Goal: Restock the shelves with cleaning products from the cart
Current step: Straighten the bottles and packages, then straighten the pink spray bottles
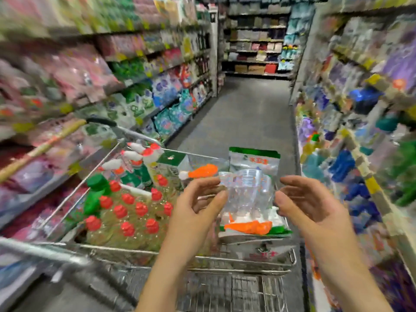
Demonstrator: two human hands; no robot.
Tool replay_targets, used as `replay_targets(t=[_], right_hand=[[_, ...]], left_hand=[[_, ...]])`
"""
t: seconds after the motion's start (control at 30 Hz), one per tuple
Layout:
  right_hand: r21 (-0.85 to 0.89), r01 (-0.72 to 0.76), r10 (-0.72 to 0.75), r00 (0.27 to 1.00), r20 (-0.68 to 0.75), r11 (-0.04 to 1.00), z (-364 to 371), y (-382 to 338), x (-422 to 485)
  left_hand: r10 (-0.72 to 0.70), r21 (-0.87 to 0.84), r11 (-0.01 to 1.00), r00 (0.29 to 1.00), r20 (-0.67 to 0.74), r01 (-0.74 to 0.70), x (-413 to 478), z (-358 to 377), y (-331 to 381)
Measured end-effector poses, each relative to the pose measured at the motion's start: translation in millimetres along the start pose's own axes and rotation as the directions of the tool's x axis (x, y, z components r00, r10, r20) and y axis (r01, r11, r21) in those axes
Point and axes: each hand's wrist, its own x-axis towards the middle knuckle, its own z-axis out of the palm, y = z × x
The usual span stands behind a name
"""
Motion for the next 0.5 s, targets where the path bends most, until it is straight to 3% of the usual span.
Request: replay_targets(t=[0.23, 0.33, 0.5], right_hand=[[0.009, -0.071, 0.068, 0.973, 0.220, 0.997, 152.4, 32.8, 12.9], [0.018, -0.104, 0.094, 0.949, 0.299, 0.994, 220.5, 48.4, 15.4], [0.027, -0.140, 0.125, 0.943, 0.309, 0.990, 300.6, 73.3, 22.4]], left_hand=[[-0.064, 0.087, 0.992, 0.965, -0.256, 0.089, -2.1, -154.4, -9.5], [-0.106, 0.099, 0.985, 0.945, -0.311, 0.143, -0.3, -220.5, -14.9], [-0.187, 0.084, 0.970, 0.922, -0.339, 0.228, 18.9, -296.6, -31.4]])
